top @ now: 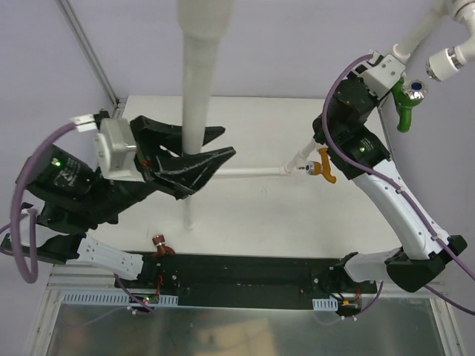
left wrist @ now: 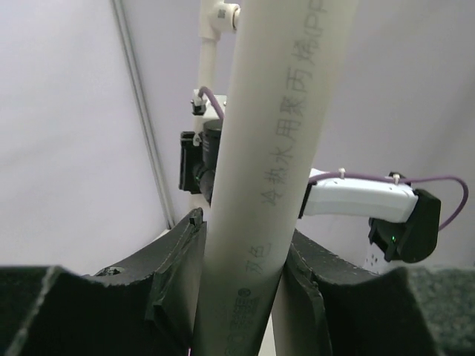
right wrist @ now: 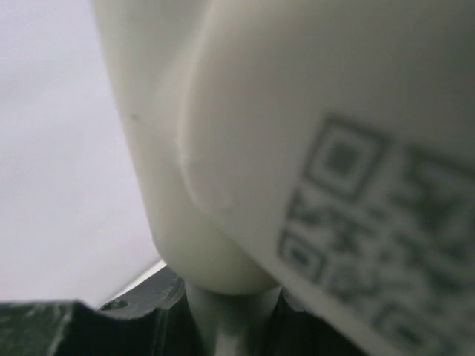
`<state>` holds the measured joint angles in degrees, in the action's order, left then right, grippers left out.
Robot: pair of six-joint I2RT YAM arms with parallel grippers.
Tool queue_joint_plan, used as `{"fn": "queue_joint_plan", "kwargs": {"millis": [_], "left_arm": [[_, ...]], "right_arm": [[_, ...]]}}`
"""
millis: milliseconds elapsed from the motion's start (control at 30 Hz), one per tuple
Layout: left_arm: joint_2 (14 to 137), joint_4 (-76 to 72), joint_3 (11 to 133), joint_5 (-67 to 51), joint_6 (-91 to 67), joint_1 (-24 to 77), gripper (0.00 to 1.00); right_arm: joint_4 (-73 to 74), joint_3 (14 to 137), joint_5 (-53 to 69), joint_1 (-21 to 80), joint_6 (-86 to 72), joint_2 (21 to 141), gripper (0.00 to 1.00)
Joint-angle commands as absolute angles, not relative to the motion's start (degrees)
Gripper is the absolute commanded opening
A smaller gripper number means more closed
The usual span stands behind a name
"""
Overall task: Install the water faucets
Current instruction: Adjust the adaptor at the center of the board.
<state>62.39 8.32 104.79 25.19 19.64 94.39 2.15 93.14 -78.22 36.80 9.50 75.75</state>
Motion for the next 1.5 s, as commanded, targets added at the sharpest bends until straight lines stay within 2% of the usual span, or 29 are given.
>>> {"fn": "queue_joint_plan", "kwargs": {"millis": [0, 233, 467, 533, 567, 600, 700, 767, 867, 1000, 1167, 1267, 1367, 1467], "left_arm": [[56.60, 5.45, 108.81, 32.43, 17.40, 93.25, 0.00], [55.46, 5.27, 109.60, 32.96, 19.34, 93.25, 0.00], [53.18, 5.54, 102.22, 34.01, 17.50, 93.25, 0.00], [52.47, 5.45, 100.47, 34.45, 17.05, 93.25, 0.00], [51.95, 5.45, 99.59, 34.63, 16.88, 93.25, 0.03], [51.60, 5.45, 98.88, 35.06, 16.70, 93.25, 0.04], [50.28, 4.40, 96.78, 36.64, 17.31, 93.25, 0.04], [49.31, 1.60, 94.14, 37.79, 19.15, 93.25, 0.00], [48.17, -1.74, 90.62, 39.19, 20.74, 93.25, 0.00], [48.34, -3.86, 87.81, 41.04, 21.97, 93.25, 0.00], [48.87, -7.29, 84.12, 42.71, 23.55, 93.16, 0.00], [48.43, -8.79, 81.66, 42.98, 22.77, 92.29, 0.00], [48.78, -7.74, 80.95, 41.93, 19.87, 90.88, 0.00], [49.74, -6.77, 80.86, 40.78, 17.59, 89.30, 0.00]], "right_arm": [[13.45, 101.06, -74.09, 39.72, 29.60, 74.62, 0.00], [12.13, 104.77, -73.66, 41.31, 36.74, 76.90, 0.00], [3.08, 94.76, -71.46, 41.31, 39.82, 74.36, 0.01], [1.76, 92.39, -70.41, 41.40, 38.68, 73.31, 0.22], [1.76, 91.24, -69.70, 41.48, 37.80, 72.78, 0.33], [2.37, 90.71, -68.91, 41.40, 36.40, 71.99, 0.40], [9.47, 90.62, -65.23, 41.83, 28.42, 69.79, 0.59], [13.87, 90.18, -61.28, 42.01, 22.36, 67.34, 0.72], [18.88, 88.08, -51.63, 42.10, 13.13, 62.16, 0.80], [20.21, 84.12, -44.83, 43.24, 8.27, 56.79, 0.86], [22.50, 80.52, -39.38, 46.13, 7.47, 53.00, 0.88], [18.74, 76.92, -37.18, 48.33, 10.79, 50.81, 0.88], [15.13, 79.35, -43.39, 50.09, 15.19, 53.94, 0.88], [15.38, 87.86, -54.37, 50.36, 15.73, 61.41, 0.89]]}}
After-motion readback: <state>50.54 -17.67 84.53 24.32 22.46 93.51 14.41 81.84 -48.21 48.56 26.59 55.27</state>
